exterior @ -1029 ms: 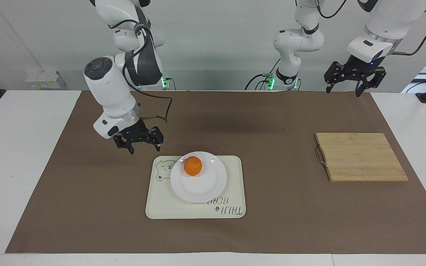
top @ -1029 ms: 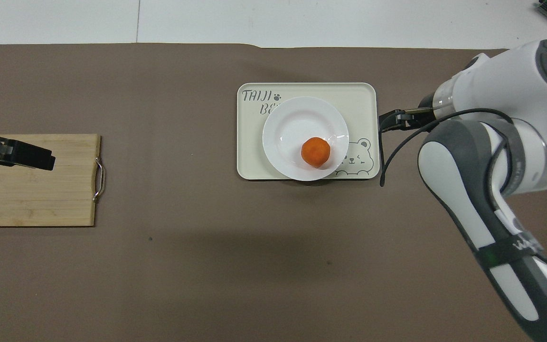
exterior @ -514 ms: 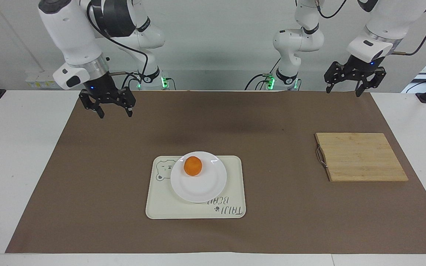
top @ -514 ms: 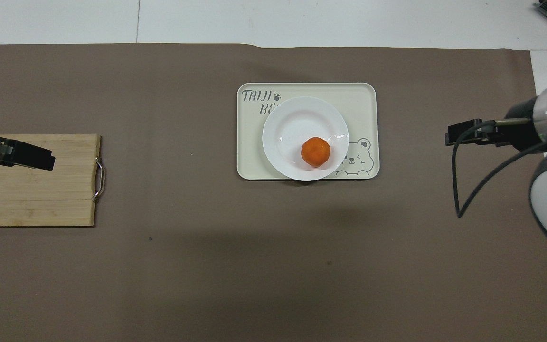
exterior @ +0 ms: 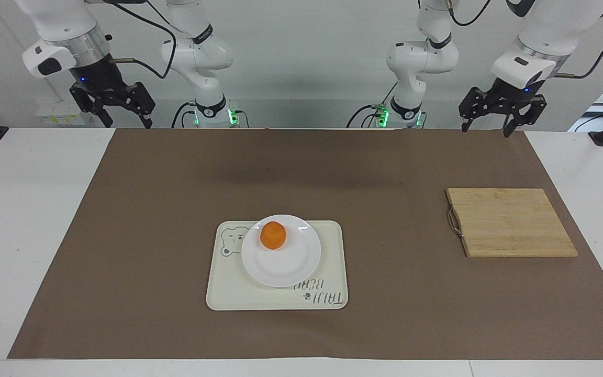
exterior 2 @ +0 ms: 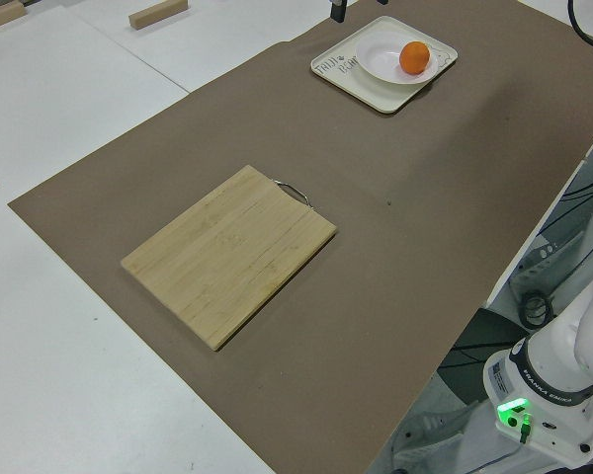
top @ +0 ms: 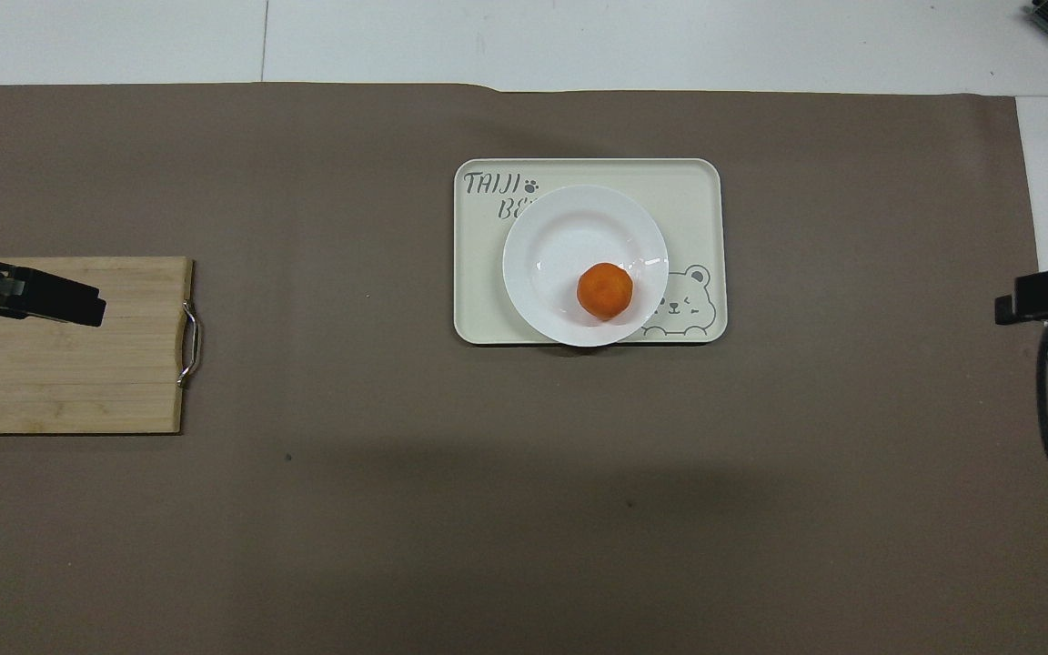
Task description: Place orange and plate with both arms
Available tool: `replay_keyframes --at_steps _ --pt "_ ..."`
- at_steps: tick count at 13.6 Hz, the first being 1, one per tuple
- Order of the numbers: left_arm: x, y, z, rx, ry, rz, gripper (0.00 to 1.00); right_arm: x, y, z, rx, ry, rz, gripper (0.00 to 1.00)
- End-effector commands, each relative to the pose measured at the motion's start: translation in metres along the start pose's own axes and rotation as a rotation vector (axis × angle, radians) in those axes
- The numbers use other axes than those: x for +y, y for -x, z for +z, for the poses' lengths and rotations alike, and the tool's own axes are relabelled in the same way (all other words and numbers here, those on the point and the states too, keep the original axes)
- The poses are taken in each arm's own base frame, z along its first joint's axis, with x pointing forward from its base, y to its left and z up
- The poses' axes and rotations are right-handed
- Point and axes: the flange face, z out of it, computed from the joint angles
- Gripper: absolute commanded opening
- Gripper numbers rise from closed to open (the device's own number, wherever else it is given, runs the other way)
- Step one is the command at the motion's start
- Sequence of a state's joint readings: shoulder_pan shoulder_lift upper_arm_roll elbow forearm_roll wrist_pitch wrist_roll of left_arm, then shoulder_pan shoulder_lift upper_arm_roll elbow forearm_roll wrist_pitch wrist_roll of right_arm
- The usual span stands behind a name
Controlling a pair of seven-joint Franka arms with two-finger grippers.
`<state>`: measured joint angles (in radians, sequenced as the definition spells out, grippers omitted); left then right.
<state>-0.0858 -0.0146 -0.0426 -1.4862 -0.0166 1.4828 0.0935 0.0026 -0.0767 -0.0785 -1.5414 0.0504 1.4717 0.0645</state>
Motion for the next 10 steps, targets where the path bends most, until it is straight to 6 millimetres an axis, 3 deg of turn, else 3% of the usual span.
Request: replay_keyframes --at_steps 1,10 --pt "-0.0010 0.0084 -0.0006 -0.007 -0.016 -0.008 1.00 0.0082 0.0250 0.0094 -0.019 0.032 0.001 1.00" --pt "-0.0010 0.0084 -0.0006 -0.007 -0.016 -0.008 1.00 0.0050 0.0181 0.0061 0.033 0.071 -0.114 1.00"
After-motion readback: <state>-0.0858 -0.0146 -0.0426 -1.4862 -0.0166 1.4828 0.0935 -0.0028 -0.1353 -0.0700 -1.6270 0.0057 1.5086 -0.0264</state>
